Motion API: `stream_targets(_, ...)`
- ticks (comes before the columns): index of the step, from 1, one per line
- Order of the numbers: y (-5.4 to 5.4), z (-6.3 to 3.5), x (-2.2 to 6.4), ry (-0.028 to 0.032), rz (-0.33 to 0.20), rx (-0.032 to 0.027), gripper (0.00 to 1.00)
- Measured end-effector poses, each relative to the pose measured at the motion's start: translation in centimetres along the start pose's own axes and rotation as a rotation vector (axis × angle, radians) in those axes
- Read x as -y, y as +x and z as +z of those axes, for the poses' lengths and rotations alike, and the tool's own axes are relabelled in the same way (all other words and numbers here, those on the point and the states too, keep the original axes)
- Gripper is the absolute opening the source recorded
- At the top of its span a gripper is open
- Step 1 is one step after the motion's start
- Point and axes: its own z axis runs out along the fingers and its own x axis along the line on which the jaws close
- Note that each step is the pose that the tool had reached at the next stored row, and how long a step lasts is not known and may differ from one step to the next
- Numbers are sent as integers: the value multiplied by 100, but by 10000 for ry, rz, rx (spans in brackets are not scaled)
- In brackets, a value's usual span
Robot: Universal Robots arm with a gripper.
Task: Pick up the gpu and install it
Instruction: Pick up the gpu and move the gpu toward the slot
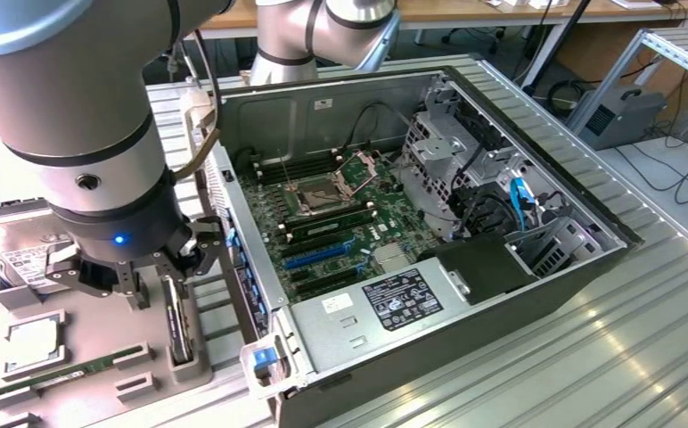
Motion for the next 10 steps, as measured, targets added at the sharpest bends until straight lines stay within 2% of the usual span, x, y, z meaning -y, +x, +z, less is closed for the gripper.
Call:
stream_targets(3,1,57,2,-1,0,1,42)
stream_targets(10,3,114,3,0,0,1,42)
